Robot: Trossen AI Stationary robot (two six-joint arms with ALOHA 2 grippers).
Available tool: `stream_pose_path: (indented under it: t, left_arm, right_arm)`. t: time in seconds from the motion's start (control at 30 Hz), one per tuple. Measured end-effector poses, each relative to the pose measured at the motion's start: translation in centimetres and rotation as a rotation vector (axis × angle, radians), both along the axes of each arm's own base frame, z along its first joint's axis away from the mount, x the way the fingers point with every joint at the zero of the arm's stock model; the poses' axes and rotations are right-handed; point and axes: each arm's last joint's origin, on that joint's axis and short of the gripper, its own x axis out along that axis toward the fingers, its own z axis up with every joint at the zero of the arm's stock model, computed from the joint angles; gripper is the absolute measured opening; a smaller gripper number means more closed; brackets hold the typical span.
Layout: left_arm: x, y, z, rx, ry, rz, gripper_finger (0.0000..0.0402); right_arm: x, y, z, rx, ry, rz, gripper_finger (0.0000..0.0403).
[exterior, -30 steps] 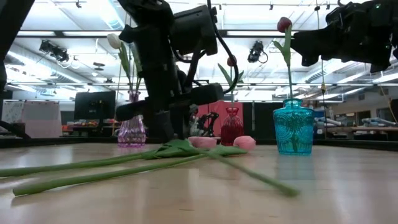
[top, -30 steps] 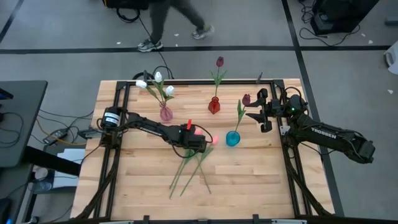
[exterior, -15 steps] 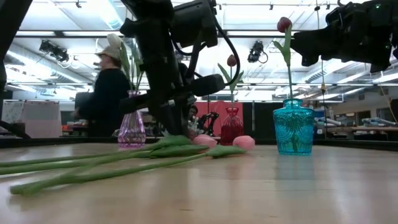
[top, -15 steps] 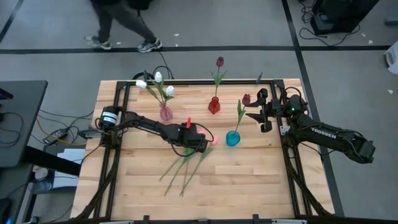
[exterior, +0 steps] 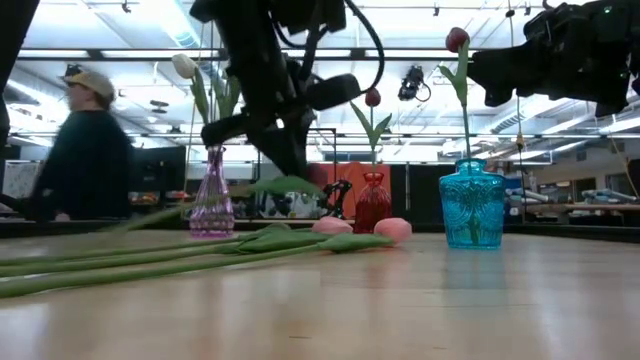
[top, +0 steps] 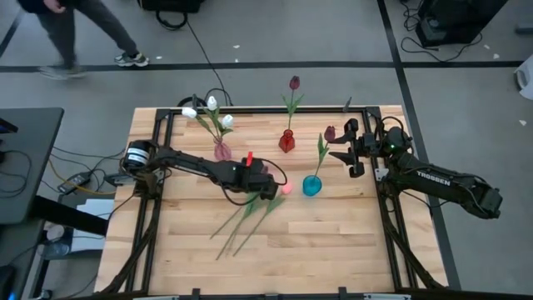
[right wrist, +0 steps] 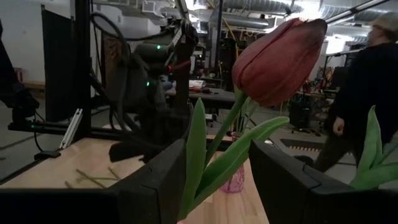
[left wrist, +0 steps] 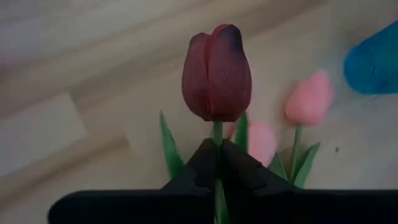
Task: Sort flowers into vase by color
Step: Put the red tulip into the red vase
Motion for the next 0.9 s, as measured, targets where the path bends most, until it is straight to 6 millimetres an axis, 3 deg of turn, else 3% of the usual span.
stream_pose_path:
  t: [0.37,0.6,0.77,0.9]
  left_arm:
    - [1.7,0.4,4.4,0.259,-0.05,-0.133,0.0019]
    - [3.0,1.0,9.4,0.678,0.003,-0.206,0.0019]
    - [4.4,2.8,12.0,0.914,-0.043,-0.091,0.0019]
    - [5.5,5.4,14.2,1.017,-0.139,-0.185,0.0019]
  right_arm:
    - [0.0,0.0,-0.1,0.004,0.005,0.001,0.0187]
    - [0.0,0.0,0.0,0.002,0.003,-0.001,0.0187]
    - [0.0,0.0,0.0,0.001,0.001,-0.001,0.0187]
    - [0.0,0.0,0.0,0.001,0.001,-0.001,0.0187]
